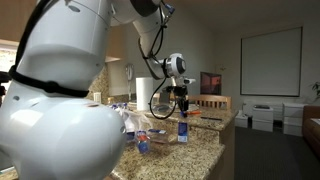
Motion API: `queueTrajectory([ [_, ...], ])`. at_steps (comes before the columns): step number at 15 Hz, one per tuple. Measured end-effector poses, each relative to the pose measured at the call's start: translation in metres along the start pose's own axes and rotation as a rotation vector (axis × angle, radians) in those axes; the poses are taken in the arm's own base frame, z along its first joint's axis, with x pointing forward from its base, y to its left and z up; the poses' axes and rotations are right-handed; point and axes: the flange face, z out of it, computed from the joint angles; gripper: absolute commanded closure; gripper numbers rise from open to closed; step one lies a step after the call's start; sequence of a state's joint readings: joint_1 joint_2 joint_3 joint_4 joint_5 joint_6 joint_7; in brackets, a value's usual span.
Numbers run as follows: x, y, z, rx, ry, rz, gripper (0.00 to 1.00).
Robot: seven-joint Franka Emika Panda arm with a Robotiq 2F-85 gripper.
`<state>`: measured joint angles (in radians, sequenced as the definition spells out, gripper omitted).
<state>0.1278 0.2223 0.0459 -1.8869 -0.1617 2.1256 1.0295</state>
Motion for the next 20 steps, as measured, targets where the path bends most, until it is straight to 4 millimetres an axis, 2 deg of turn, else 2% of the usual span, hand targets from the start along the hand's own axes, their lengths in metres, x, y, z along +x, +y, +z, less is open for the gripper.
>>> queueTrajectory([
  [3,0.001,0.021,-0.017,0.082,-0.080,-0.057,0.88],
  [9,0.009,0.116,-0.080,0.366,-0.164,-0.187,0.89],
  [11,0.005,0.131,-0.099,0.467,-0.178,-0.242,0.89],
  [13,-0.004,0.124,-0.110,0.550,-0.206,-0.305,0.89],
  [14,-0.012,0.113,-0.112,0.585,-0.228,-0.341,0.89],
  [17,-0.051,0.058,-0.099,0.649,-0.326,-0.440,0.89],
  [20,-0.095,-0.004,-0.067,0.653,-0.457,-0.535,0.89],
])
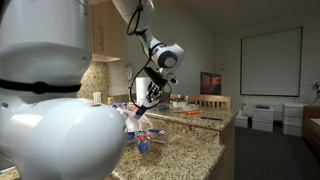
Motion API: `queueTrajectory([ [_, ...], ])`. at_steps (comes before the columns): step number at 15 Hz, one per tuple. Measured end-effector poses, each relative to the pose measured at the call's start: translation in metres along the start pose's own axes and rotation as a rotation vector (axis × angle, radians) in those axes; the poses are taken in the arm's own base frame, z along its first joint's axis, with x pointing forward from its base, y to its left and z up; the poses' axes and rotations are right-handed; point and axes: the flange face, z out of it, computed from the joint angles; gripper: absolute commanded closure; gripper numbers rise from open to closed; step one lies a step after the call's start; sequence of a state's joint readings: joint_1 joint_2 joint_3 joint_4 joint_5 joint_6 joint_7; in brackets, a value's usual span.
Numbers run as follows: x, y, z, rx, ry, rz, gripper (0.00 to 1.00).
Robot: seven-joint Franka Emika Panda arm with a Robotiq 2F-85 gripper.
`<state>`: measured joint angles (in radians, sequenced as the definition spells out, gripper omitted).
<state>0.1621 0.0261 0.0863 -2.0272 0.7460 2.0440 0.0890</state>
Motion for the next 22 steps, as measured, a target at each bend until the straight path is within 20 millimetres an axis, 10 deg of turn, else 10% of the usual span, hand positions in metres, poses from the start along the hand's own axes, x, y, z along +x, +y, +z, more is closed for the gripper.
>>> queueTrajectory([
  [9,0.019,-0.039,0.163,-0.009,-0.504,-0.078,0.89],
  [10,0.017,-0.042,0.176,-0.009,-0.559,-0.085,0.40],
  [13,0.004,-0.049,0.210,-0.025,-0.734,-0.112,0.27],
  [17,-0.001,-0.049,0.204,-0.075,-0.927,-0.185,0.02],
  [22,0.034,-0.023,0.145,-0.225,-0.849,-0.281,0.00],
])
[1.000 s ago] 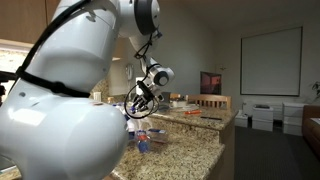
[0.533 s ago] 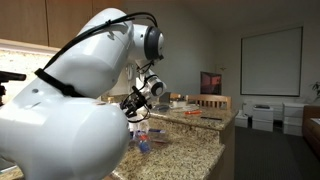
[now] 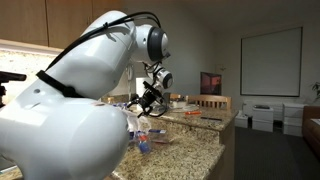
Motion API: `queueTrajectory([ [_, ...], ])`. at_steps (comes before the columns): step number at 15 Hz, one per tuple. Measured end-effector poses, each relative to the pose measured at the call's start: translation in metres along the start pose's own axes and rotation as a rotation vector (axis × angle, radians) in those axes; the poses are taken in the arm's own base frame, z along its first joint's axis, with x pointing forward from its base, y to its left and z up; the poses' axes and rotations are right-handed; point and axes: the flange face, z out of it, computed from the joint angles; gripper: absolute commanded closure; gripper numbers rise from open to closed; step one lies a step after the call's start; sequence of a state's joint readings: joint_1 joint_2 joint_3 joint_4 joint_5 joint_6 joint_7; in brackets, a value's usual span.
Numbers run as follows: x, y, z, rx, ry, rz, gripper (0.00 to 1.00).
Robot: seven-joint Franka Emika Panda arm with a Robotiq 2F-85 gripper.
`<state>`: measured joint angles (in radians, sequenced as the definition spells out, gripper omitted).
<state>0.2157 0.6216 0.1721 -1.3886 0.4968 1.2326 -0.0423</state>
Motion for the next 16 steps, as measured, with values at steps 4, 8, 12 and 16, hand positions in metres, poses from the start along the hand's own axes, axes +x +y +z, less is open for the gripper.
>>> queueTrajectory([
  [4,-0.019,0.016,-0.017,-0.204,0.030,0.025,0.00],
  [8,-0.028,0.002,-0.006,-0.399,0.079,0.050,0.00],
  [12,-0.050,-0.008,0.004,-0.522,0.224,0.077,0.00],
  [16,-0.094,0.003,-0.009,-0.557,0.401,0.100,0.00],
])
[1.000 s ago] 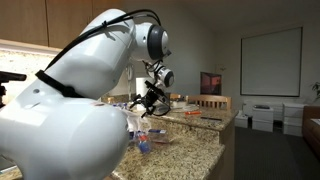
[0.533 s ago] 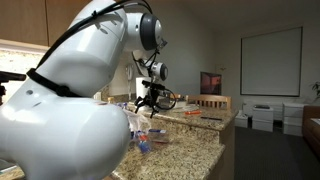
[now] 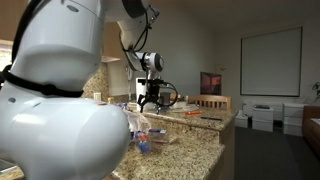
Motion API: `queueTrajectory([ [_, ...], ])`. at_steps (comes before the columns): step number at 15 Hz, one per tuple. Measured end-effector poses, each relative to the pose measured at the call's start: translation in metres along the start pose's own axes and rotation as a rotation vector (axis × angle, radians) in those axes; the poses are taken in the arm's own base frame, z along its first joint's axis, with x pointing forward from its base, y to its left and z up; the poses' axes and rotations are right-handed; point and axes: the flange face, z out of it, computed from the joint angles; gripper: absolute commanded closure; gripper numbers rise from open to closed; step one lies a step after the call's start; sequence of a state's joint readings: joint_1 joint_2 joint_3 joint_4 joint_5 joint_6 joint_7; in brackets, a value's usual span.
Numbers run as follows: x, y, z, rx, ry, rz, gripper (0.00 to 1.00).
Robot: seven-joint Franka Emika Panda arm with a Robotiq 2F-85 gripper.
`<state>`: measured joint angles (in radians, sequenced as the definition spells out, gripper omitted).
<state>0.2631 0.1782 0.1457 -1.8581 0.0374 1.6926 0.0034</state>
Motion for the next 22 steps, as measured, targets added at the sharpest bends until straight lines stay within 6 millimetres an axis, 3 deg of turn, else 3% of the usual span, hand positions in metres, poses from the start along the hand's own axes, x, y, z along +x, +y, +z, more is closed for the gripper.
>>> queueTrajectory([
  [3,-0.020,0.011,-0.007,-0.004,0.026,0.023,0.00],
  [6,-0.015,0.002,-0.003,-0.006,0.018,-0.012,0.00],
  [10,0.020,-0.030,0.032,0.003,-0.001,-0.152,0.00],
  [14,0.054,-0.050,0.065,0.023,0.006,-0.237,0.00],
  [22,0.096,-0.119,0.109,0.047,-0.037,-0.509,0.00],
])
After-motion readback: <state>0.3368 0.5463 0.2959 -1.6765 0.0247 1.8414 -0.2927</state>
